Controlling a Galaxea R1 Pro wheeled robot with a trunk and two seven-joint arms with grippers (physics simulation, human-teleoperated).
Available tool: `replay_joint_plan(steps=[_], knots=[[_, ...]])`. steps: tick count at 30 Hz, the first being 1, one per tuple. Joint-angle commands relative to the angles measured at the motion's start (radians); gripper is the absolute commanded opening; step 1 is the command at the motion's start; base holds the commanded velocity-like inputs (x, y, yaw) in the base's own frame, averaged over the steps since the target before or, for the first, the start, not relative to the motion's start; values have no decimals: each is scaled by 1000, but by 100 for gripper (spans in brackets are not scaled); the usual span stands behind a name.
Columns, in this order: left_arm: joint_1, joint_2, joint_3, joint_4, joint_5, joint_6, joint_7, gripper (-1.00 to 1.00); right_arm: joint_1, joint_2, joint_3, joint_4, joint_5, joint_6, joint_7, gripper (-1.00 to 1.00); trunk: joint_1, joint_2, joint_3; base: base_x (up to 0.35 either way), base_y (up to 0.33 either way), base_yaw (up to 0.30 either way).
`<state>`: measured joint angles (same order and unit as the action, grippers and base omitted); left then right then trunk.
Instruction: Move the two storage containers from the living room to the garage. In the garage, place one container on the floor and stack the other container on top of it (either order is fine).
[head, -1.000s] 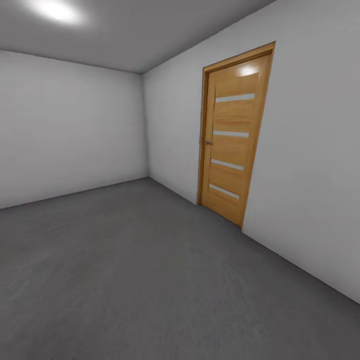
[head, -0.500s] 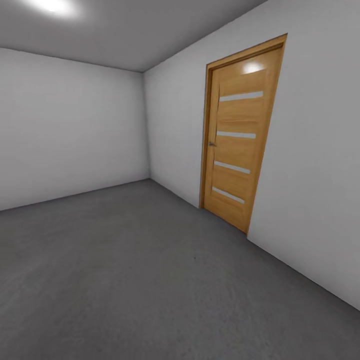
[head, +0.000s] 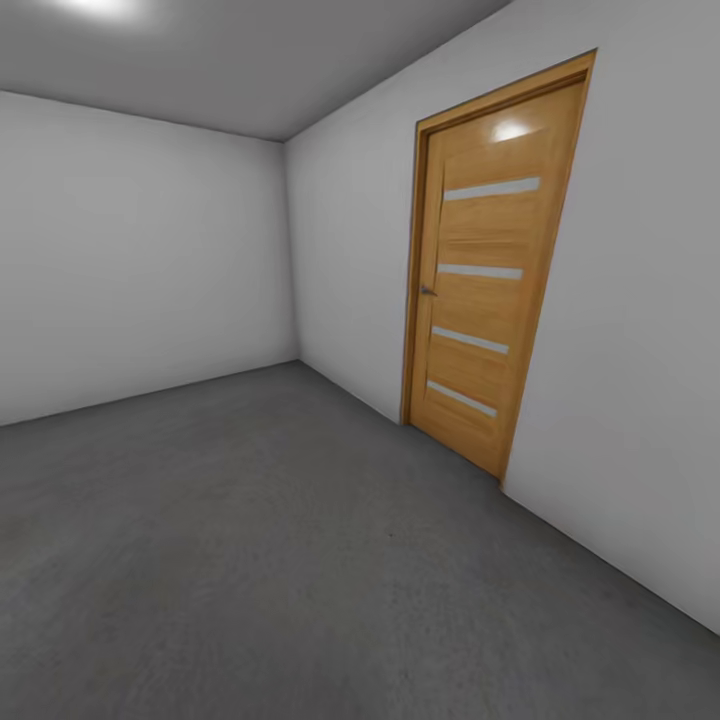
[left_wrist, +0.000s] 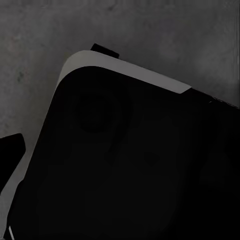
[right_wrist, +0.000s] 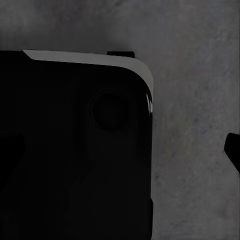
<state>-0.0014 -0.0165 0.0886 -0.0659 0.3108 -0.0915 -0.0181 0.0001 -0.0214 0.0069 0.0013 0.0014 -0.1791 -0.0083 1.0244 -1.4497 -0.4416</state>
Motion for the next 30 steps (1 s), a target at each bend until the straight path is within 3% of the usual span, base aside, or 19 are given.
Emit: replay_joint_plan(steps=[1, 30], knots=[[0, 0, 8, 0, 1, -2, -2, 100, 0, 0, 1, 0, 0, -3, -1, 100, 1, 0, -1, 324, 0, 0], [0, 0, 8, 0, 1, -2, -2, 100, 0, 0, 1, 0, 0, -3, -1, 100, 1, 0, -1, 324, 0, 0]])
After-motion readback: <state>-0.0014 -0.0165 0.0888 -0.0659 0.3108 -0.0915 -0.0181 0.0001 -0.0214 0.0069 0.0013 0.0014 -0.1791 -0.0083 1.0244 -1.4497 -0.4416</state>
